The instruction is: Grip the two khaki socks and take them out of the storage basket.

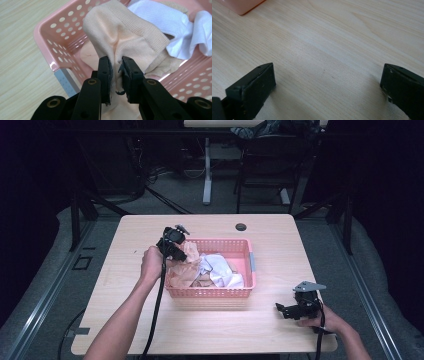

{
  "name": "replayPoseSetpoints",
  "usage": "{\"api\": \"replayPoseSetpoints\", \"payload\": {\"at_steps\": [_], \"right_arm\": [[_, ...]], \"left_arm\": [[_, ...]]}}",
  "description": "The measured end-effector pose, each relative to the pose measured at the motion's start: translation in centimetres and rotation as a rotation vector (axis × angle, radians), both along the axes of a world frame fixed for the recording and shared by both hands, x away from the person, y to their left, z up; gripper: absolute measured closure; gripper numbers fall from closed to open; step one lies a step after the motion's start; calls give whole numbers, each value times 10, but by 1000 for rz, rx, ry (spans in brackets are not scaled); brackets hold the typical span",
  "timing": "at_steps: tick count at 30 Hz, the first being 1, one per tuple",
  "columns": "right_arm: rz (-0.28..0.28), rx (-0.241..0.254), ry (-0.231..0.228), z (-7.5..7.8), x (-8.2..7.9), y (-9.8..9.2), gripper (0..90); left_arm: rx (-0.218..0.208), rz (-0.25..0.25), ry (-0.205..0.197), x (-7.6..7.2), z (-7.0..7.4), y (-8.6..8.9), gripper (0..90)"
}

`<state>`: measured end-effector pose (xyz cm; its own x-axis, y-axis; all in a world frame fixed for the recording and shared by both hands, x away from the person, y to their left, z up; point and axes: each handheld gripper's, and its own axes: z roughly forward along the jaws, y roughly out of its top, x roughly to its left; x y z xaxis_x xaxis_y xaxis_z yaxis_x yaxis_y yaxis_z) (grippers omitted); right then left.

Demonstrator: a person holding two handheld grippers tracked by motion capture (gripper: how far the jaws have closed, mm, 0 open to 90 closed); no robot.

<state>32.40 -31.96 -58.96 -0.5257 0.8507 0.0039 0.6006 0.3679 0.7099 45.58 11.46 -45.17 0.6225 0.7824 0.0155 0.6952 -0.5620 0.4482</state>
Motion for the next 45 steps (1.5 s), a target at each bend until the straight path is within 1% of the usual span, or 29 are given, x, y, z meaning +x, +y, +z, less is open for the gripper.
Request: {"api": "replayPoseSetpoints", "payload": {"at_steps": [5,6,8,9,12,13,14,16,21,22,24,26,27,28,29,31,32,36,37,38,40,45], "right_arm": [[0,0,0,0,0,0,0],[2,4,0,0,0,0,0],[5,4,-2,0,0,0,0],[8,4,-1,0,1,0,0],[7,5,-1,0,1,0,0],[8,4,-1,0,1,0,0],[7,5,-1,0,1,0,0],[10,-1,1,0,1,0,0],[10,-1,1,0,1,0,0],[10,-2,2,0,1,0,0],[8,4,2,0,1,0,0],[10,-1,2,0,1,0,0],[10,-1,2,0,1,0,0],[10,-2,2,0,1,0,0],[10,-2,4,0,1,0,0],[9,-2,1,0,1,0,0],[8,-1,2,0,1,0,0],[7,2,4,0,1,0,0],[6,3,2,0,1,1,0],[9,-2,2,0,1,0,0],[6,3,4,0,1,0,0],[9,-2,2,0,1,0,0]], "left_arm": [[-18,7,-10,-3,9,8,774],[-31,7,-12,-3,11,10,774],[-69,-5,-3,-5,17,13,772],[-73,-5,-7,-5,19,14,772],[-78,-11,-23,-7,29,15,772],[-78,-11,-23,-7,29,15,773],[-81,-12,-36,-8,36,16,773],[-85,-13,-45,-10,40,17,773],[-92,-5,-55,-12,45,25,772],[-90,5,-60,-14,47,31,772],[-102,13,-63,-16,49,38,772],[-102,14,-72,-18,50,43,772],[-102,14,-72,-18,50,43,772],[-109,33,-81,-21,53,50,772],[-103,36,-80,-22,54,53,772],[-89,64,-87,-26,57,59,772],[-87,71,-91,-27,58,62,772],[-98,118,-98,-30,58,79,772],[-98,118,-98,-30,58,79,772],[-97,135,-105,-32,57,85,772],[-98,141,-106,-34,55,91,773],[-105,161,-120,-35,53,98,774]]}}
